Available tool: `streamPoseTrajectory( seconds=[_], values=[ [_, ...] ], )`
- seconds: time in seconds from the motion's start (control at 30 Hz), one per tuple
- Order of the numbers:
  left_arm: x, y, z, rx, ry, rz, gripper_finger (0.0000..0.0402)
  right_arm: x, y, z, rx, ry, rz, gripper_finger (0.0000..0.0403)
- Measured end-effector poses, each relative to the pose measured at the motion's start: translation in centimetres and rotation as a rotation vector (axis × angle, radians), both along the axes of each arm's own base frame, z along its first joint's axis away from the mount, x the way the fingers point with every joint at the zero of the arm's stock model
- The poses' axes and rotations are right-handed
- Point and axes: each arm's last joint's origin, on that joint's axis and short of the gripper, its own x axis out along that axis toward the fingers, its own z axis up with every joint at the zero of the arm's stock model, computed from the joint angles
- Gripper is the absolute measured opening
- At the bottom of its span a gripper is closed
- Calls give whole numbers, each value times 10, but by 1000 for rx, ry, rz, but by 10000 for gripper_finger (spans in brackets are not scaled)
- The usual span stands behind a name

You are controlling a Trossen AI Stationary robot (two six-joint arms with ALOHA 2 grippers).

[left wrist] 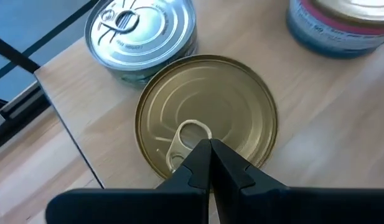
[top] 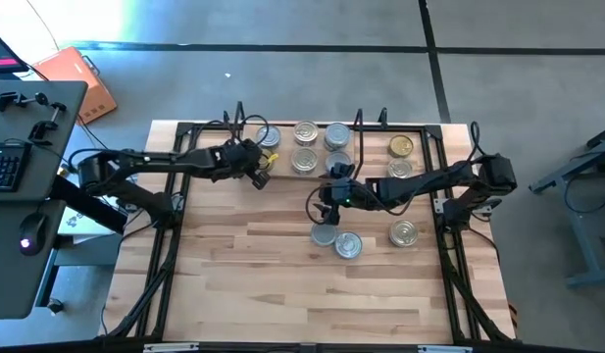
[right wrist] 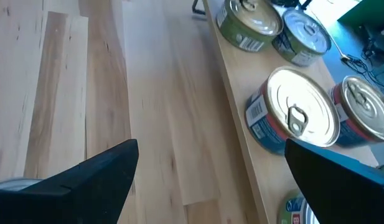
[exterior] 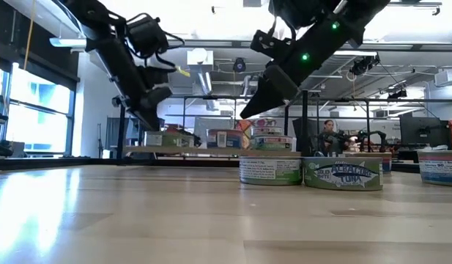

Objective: Stack canned seafood by type on shelf
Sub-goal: Put the green tuna can on the shelf

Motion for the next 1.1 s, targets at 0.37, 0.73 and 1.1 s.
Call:
streamPoseTrajectory(
  seconds=[0.37, 0.73, 1.1],
  values=[
    [5, 4, -10, -8, 16, 30, 29, 1, 0, 0, 19, -11, 4, 397],
    [3, 0, -6, -43, -6, 11, 180, 1, 0, 0, 32, -14, -4, 397],
    [3, 0, -4, -30, -20, 26, 161, 0, 0, 0, 32, -14, -4, 397]
  ],
)
